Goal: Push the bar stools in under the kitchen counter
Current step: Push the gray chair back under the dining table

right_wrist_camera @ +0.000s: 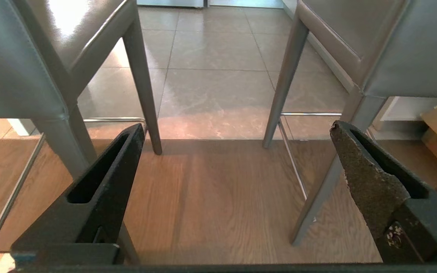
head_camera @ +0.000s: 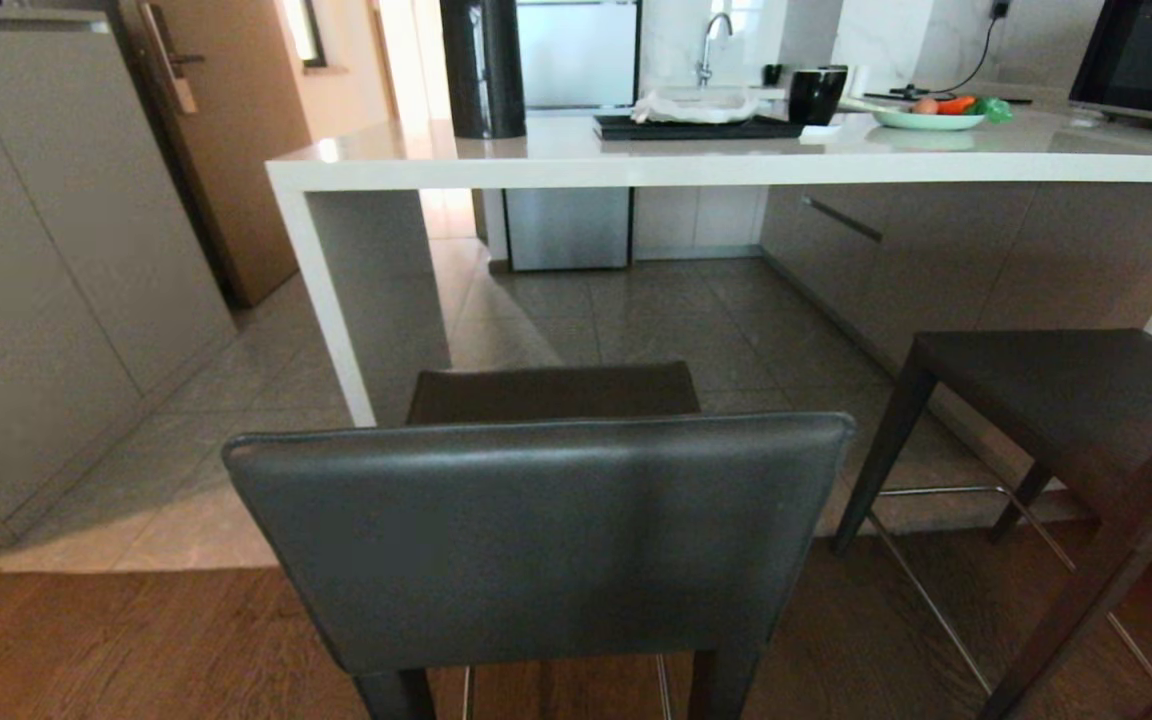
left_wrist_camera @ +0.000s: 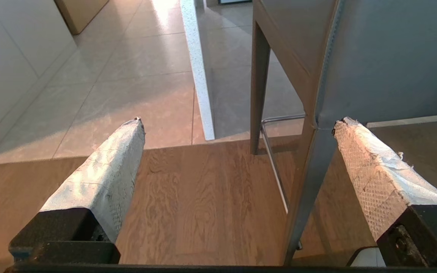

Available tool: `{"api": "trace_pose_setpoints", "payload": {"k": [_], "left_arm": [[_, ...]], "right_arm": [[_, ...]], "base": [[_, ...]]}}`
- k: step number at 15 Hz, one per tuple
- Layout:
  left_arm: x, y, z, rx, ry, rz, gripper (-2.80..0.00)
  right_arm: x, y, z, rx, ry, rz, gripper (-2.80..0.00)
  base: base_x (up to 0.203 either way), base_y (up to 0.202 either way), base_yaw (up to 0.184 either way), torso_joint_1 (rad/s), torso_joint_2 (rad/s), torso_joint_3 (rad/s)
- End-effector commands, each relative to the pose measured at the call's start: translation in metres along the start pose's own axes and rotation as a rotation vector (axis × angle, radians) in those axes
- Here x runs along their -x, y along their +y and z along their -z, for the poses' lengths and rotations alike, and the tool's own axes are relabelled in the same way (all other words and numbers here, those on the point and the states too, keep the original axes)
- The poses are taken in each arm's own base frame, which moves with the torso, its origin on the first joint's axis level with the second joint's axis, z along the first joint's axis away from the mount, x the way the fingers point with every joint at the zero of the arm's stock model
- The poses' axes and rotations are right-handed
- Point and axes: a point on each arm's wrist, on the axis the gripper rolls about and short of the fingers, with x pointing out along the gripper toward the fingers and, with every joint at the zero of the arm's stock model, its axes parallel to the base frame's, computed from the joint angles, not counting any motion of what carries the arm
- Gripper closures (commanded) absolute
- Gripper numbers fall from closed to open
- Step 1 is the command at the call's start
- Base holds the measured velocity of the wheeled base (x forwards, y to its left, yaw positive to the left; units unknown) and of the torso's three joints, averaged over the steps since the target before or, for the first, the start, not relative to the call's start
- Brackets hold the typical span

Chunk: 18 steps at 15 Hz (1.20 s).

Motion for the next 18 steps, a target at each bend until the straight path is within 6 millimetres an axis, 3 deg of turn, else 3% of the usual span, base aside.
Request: {"api": "trace_pose_setpoints", "payload": {"k": [1,8,9,17,18], "left_arm": [[-0.0002,0.0000,0.0002,0.003,0.006,0.000,-2.80],[-0.0002,0.0003,0.0003,0.029,0.007,-0.016,-2.80],[-0.0002,0.0006,0.0002,0.066,0.006,-0.026,-2.80],[-0.0002,0.0007,0.0000,0.070,0.004,-0.030,-2.80],[-0.0002,0.0006,0.0000,0.069,0.004,-0.028,0.00]], "right_arm": [[0.0001,0.0000,0.0005,0.000,0.003,0.003,-2.80],[0.0001,-0.0005,0.0005,-0.029,0.004,0.022,-2.80],[0.0001,-0.0004,0.0005,-0.027,0.004,0.018,0.00],[0.0001,-0.0003,0.0005,-0.018,0.004,0.013,0.00],[0.0001,-0.0003,0.0005,-0.020,0.004,0.016,0.00]], "base": [[0.000,0.000,0.000,0.000,0.00,0.000],[0.000,0.000,0.000,0.000,0.00,0.000],[0.000,0.000,0.000,0.000,0.00,0.000],[0.000,0.000,0.000,0.000,0.00,0.000],[0.000,0.000,0.000,0.000,0.00,0.000]]}}
